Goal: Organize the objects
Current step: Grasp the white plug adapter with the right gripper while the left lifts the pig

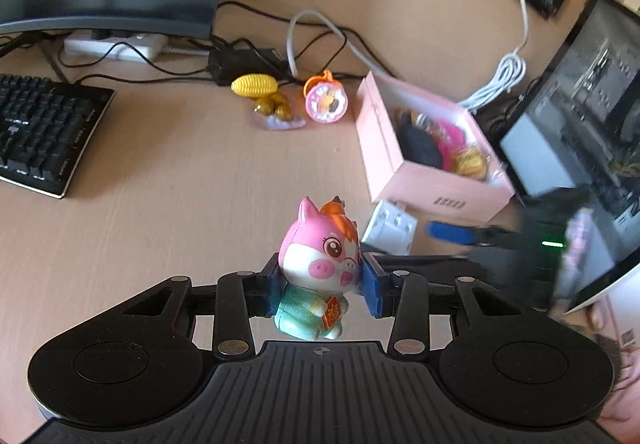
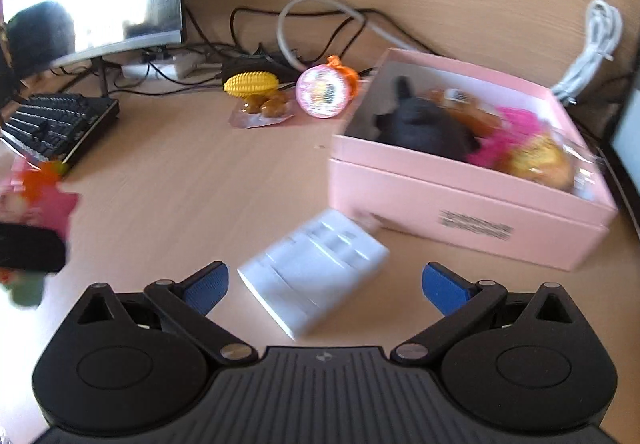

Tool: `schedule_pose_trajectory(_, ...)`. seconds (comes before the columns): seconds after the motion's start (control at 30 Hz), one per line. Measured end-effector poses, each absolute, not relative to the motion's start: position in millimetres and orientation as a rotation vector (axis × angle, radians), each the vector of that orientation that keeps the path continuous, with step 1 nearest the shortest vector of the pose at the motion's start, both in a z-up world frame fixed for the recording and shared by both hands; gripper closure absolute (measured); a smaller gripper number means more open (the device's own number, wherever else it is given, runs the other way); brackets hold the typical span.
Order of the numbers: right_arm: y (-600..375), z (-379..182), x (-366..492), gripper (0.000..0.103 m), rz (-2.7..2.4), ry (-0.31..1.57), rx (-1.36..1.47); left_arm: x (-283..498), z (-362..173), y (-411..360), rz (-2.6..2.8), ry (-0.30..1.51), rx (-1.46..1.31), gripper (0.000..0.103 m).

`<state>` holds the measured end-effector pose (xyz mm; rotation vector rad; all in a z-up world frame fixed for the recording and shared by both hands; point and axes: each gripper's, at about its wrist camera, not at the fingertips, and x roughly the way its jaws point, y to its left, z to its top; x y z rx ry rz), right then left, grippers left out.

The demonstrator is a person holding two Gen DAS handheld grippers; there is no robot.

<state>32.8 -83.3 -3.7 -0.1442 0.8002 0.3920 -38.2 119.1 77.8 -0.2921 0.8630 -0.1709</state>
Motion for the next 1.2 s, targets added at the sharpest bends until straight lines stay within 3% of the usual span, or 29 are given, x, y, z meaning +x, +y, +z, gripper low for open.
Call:
schedule_pose_trajectory(0.07, -66.5, -6.8, 39.9, 0.019, 0.377, 0.82, -0.179, -41.0, 80.4, 122.0, -0.181, 0.858, -0.287, 0.059)
schedule_pose_trajectory(0.17, -59.8, -8.9, 39.8, 0.028, 0.368, 0.834, -0.213, -43.7, 76.9, 122.9, -0.186, 0.865, -0.268, 0.059)
schedule_pose_trajectory(0.27, -73.9, -6.5, 25.7, 0.05, 0.398, 0.848, -0.224, -40.9, 64.8, 127.3, -0.187, 0.89, -0.284, 0.059)
schedule_pose_trajectory(0.33, -89.1, -4.1, 13.6, 0.055, 0.4, 0.849, -0.246, -38.6, 56.7, 126.4, -0.194, 0.906, -0.297, 0.059)
schedule_pose_trajectory(0.53, -140.2, -0.5, -22.4, 0.055, 0.4, 0.88, -0.303, -30.2, 39.4, 107.9, -0.253, 0.956, -0.301, 0.059)
schedule_pose_trajectory(0.77, -141.6, 1.8, -21.6, 0.047, 0.397, 0.84, -0.297, -32.9, 40.3, 85.6, -0.293, 0.974, -0.247, 0.059)
schedule_pose_trajectory(0.87, -133.2, -2.4, -7.3, 0.055, 0.387, 0.88, -0.266, -34.2, 39.6, 81.9, -0.285, 0.988, -0.235, 0.059)
schedule_pose_trajectory(1.07, -148.7, 16.1, -30.7, 0.056, 0.435, 0.881, -0.261, -36.5, 22.6, 69.2, -0.322, 1.072, -0.214, 0.06)
schedule_pose_trajectory(1.2, -179.7, 41.4, -48.4, 0.056, 0.399, 0.858, -0.223, -29.4, 32.9, 54.2, -0.396, 1.033, -0.202, 0.06)
